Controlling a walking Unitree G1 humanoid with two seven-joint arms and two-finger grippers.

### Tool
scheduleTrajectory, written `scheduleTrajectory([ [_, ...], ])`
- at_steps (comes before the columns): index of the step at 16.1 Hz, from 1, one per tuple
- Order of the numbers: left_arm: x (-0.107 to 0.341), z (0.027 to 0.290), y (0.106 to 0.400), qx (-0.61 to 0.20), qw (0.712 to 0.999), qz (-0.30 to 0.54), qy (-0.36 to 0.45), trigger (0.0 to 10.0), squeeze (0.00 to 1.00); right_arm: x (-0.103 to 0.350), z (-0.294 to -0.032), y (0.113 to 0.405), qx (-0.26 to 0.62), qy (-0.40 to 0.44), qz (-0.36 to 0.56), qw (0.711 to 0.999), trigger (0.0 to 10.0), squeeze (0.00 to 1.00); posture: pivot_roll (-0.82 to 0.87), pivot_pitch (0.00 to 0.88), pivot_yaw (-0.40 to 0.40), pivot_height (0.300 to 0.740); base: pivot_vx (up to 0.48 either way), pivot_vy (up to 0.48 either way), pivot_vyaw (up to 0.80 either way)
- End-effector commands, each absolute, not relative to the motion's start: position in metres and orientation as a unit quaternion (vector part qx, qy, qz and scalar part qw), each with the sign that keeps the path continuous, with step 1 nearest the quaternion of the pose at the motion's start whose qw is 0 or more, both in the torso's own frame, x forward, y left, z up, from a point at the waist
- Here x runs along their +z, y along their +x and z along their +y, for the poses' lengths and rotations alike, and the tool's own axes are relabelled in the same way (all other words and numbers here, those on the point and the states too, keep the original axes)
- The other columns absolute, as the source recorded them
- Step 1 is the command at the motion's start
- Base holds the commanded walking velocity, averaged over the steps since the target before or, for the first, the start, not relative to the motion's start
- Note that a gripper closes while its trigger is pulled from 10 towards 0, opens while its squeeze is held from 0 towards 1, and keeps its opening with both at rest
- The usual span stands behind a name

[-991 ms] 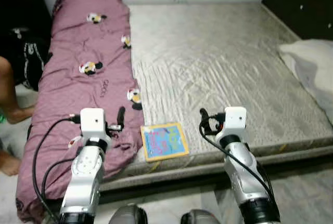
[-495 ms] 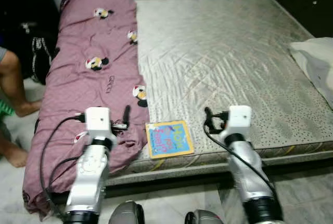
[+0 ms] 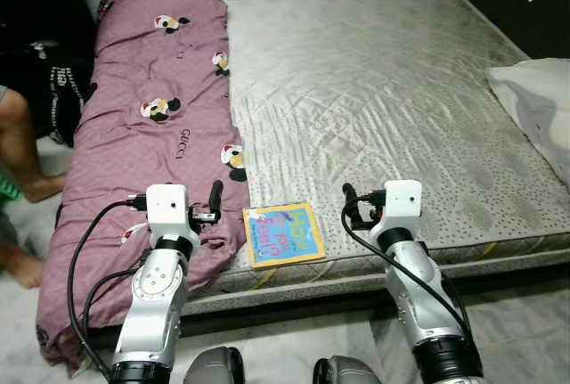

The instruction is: Clean up the room

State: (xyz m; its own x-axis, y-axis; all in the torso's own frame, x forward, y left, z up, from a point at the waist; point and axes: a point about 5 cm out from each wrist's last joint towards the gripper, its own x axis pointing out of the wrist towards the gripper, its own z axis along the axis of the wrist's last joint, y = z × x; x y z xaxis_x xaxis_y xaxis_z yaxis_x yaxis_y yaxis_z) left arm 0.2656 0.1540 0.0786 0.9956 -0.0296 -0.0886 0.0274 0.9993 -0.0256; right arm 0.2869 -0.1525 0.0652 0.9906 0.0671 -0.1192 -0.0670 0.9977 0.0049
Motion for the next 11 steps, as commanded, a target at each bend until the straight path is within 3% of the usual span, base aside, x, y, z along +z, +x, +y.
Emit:
scheduleTrajectory([
  [1,0.0763,0.158,0.2651,-0.007,0.999,0.053,-0.009,10.0,0.0,0.0643,-0.1534,0.2867,0.028,0.004,0.065,0.997,10.0,0.0,-0.02,0.079,-0.016,0.74,0.0,0.458,0.0],
  [11,0.0771,0.1579,0.2651,-0.007,0.999,0.048,-0.008,10.0,0.0,0.0671,-0.1545,0.2865,0.021,0.007,0.054,0.998,10.0,0.0,-0.02,0.081,-0.017,0.74,0.0,0.0,0.0],
])
